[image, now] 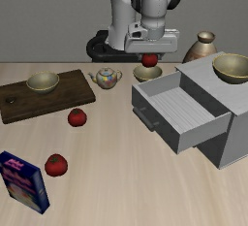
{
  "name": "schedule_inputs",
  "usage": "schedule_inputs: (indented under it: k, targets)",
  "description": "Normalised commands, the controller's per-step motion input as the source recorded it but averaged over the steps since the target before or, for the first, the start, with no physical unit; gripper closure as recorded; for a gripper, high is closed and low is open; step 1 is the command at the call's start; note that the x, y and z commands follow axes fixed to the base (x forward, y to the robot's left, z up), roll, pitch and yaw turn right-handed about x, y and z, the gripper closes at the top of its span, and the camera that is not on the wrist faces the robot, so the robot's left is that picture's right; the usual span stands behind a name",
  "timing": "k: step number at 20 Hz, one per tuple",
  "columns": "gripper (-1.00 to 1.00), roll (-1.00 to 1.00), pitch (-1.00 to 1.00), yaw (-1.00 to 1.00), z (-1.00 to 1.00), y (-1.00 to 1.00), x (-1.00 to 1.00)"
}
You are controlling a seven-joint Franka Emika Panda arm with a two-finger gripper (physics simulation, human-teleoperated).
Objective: Pick the tomato in the top layer of the drawer and place it on the bowl between the vase and the teapot
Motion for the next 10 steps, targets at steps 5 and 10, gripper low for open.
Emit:
schedule_inputs:
  k: [5, 10]
  targets:
    - [-1.0, 0.0, 0.0, 0.0, 0.0, 0.0, 0.0]
    - [-1.0, 0.0, 0.0, 0.0, 0.0, 0.0, 0.0]
